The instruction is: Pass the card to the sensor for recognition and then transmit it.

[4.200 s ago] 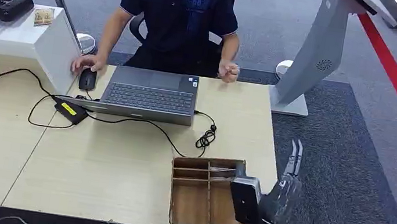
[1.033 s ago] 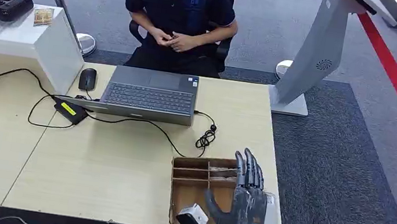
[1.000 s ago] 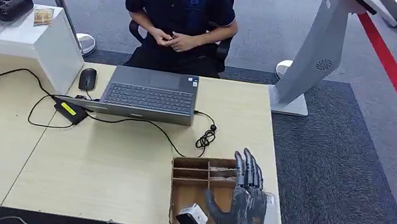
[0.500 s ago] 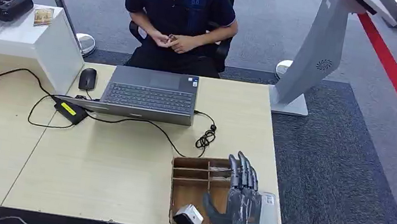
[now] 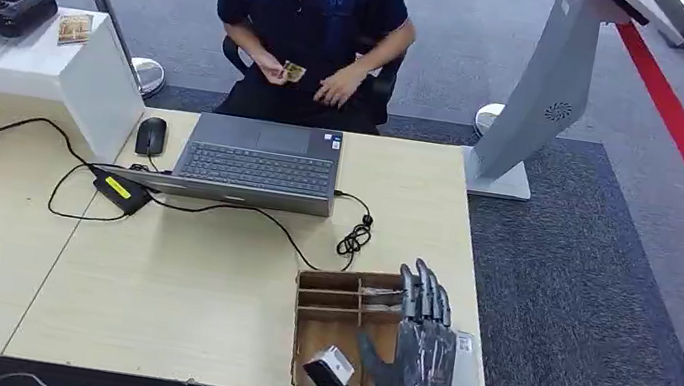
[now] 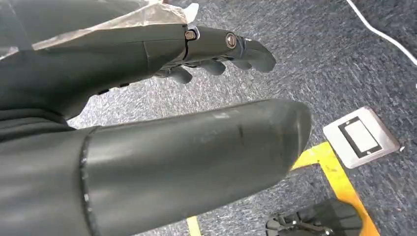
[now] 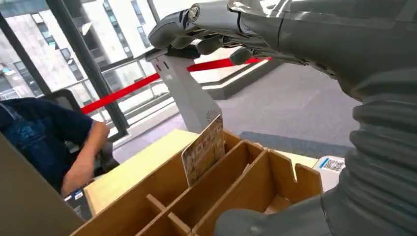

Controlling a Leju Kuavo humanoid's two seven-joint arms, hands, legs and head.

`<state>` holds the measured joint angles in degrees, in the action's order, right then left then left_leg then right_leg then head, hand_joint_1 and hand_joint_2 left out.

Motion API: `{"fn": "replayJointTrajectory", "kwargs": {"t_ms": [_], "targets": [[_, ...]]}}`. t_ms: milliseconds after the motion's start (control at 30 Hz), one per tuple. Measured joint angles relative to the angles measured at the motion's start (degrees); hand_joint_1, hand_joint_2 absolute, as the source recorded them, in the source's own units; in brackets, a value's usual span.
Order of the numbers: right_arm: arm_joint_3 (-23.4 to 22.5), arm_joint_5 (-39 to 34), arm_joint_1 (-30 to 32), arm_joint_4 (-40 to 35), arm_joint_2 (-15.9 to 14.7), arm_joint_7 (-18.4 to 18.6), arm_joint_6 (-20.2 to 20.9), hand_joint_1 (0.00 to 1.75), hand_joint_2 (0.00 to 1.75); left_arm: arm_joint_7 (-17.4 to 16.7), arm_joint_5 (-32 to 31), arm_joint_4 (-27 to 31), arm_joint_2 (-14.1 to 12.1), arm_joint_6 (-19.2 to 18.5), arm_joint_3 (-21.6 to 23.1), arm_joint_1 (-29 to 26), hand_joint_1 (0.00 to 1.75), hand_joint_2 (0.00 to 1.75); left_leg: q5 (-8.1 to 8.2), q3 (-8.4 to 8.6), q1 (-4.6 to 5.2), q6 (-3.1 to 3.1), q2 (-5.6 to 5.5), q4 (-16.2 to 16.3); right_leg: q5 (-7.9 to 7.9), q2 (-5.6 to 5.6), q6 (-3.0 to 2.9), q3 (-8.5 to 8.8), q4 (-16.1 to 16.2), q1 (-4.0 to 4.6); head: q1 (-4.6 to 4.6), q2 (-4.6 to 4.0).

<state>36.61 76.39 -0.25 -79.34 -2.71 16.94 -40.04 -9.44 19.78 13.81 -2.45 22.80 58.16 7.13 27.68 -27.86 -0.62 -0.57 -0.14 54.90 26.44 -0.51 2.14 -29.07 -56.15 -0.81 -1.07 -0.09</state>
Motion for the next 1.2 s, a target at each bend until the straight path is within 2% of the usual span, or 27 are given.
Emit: {"fn": "replayJointTrajectory", "kwargs": {"t_ms": [200,1200], "targets": [[0.0,0.4,-1.2,0.5,-0.5,1.0,0.0,0.0,1.75,0.5,-0.1,0.0,0.0,0.0,0.0,0.0,0.0,0.0,0.0,0.0,0.0,0.0,0.0,0.0,0.0,0.0,0.0,0.0,0.0,0.0,0.0,0.0],[0.5,1.4,-6.2,3.5,-0.9,1.0,0.0,0.0,1.75,0.7,-1.1,0.0,-0.1,-0.5,0.2,0.0,0.0,0.0,0.0,0.0,0.0,0.0,0.0,0.0,0.0,0.0,0.0,0.0,0.0,0.0,-0.02,0.0]]}}
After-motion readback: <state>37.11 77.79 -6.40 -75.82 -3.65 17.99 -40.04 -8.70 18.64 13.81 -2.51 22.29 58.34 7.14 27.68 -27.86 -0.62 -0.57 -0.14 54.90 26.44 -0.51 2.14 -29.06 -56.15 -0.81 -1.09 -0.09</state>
